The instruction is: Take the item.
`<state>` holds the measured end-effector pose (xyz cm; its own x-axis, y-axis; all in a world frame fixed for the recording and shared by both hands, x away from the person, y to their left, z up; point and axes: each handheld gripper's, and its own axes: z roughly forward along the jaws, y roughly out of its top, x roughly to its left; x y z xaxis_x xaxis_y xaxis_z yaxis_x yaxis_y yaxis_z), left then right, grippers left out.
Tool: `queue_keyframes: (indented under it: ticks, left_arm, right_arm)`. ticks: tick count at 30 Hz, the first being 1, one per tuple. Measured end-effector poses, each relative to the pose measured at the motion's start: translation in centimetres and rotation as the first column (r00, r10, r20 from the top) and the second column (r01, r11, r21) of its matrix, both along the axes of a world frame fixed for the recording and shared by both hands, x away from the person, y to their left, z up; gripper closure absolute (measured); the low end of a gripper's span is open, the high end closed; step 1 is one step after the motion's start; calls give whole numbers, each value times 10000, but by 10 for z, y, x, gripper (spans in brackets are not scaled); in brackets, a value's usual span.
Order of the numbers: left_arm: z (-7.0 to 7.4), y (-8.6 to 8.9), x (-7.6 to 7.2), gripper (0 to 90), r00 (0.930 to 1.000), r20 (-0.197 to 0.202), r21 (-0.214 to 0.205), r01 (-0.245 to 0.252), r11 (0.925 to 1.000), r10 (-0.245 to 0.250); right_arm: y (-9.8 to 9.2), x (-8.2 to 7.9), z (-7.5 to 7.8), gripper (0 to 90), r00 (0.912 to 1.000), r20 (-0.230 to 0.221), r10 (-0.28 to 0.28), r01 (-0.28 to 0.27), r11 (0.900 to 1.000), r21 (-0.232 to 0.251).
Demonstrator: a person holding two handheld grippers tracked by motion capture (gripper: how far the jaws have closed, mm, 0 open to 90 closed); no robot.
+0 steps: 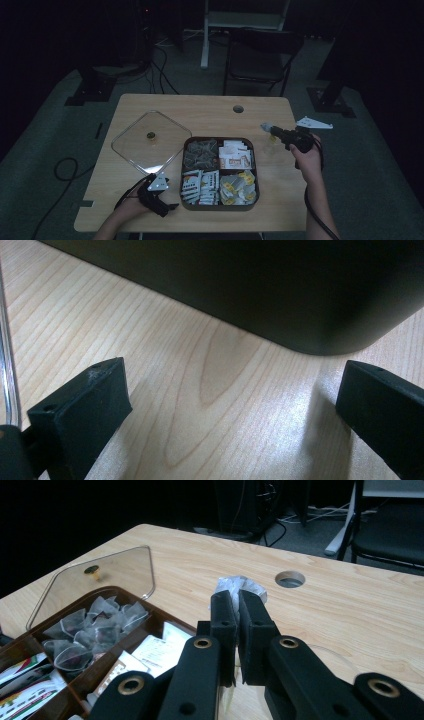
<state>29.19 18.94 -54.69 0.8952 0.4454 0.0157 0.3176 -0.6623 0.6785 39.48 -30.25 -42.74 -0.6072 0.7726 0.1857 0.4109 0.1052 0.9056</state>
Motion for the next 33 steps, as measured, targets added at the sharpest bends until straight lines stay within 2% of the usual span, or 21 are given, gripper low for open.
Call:
queue_keyframes:
  ticks: [10, 23, 33]
  left_arm:
    - [0, 0, 0, 12, 10000, -15, -10, -13, 10000, 13]
    - [0, 0, 0, 12, 10000, -16, -11, -14, 10000, 14]
    - [0, 0, 0, 12, 10000, -15, -10, -12, 10000, 12]
  right_arm:
    - [-17, 10, -14, 865, 9964, -384, -753, 753, 9972, 8]
    - [-25, 16, -32, 860, 9886, -880, -1222, 1215, 9925, -133]
    - [-28, 18, -38, 739, 9868, -999, -1271, 1276, 9918, -13]
